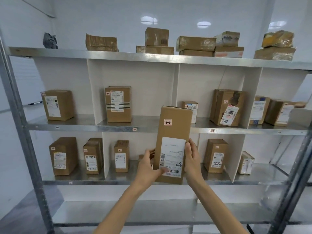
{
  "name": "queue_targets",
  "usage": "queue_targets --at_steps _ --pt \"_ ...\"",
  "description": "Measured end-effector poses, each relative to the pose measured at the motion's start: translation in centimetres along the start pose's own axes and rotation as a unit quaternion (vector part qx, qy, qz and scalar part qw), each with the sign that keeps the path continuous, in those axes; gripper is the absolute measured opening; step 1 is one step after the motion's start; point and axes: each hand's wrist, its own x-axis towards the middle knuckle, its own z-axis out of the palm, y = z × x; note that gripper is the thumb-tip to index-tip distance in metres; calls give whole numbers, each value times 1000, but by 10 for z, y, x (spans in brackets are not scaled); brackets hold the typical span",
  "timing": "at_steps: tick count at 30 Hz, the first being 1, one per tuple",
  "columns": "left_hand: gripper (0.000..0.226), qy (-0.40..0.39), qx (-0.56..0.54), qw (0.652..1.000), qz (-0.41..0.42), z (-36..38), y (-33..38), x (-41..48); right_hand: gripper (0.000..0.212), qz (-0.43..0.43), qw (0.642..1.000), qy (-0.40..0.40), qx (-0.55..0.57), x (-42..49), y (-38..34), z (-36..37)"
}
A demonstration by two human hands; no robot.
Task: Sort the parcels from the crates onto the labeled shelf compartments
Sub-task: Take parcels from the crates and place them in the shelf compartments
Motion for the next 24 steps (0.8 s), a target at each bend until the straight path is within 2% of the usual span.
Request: queue_targets --at_steps 6,10,14,24 --pt "41 35 -10 999 18 -21 13 69 39 -29 999 -23 -5 55 -13 26" --pt "37 47 -28 997 48 -32 12 125 47 -21 996 -69 42 104 -8 43" --pt "37 45 -56 997 36 -43 9 179 61 -55 993 -100 13 158 8 59" --pt "39 27 -17 999 5 -68 -18 314 60 -71 992 -100 -18 279 50 104"
